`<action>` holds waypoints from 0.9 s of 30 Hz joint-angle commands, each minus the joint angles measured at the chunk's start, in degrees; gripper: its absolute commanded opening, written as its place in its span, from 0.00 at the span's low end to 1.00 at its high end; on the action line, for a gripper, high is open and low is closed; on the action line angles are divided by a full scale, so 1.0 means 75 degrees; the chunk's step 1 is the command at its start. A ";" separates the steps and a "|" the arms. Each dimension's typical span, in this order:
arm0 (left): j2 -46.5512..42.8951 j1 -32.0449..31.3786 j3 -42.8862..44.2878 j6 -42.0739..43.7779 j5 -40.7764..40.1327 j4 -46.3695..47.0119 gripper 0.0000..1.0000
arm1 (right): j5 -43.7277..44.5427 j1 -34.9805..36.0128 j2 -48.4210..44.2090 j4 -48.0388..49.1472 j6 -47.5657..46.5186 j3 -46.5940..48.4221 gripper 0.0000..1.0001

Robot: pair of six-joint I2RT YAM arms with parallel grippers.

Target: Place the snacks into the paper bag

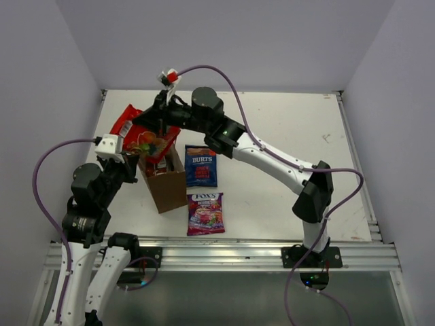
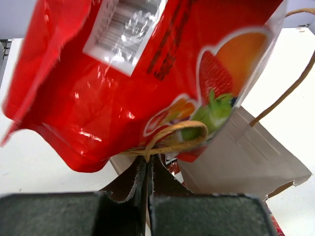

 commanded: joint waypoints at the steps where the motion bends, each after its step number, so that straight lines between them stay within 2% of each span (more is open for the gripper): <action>1: -0.0080 -0.0054 0.0056 0.0104 0.0044 0.0258 0.00 | 0.0064 0.0110 -0.0969 0.1129 0.0191 0.0087 0.00; 4: -0.0081 -0.0065 0.0056 0.0104 0.0044 0.0282 0.00 | 0.0241 0.0169 -0.1168 0.0977 0.0225 -0.0323 0.00; 8: -0.0081 -0.0065 0.0056 0.0104 0.0055 0.0259 0.00 | 0.0346 0.0204 -0.1403 0.1421 0.0494 -0.1271 0.00; 11: -0.0092 -0.0077 0.0102 0.0104 0.0055 0.0235 0.00 | 0.0393 0.0262 -0.1379 0.1785 0.0729 -0.1531 0.00; 19: -0.0127 -0.0077 0.0161 0.0069 -0.0120 0.0141 0.00 | 0.0463 0.0497 -0.0596 0.2312 0.1127 -0.1075 0.00; 27: -0.0069 -0.0077 0.0302 0.0034 -0.1011 -0.0117 0.00 | 0.0616 0.0825 0.0144 0.2511 0.1514 -0.0161 0.00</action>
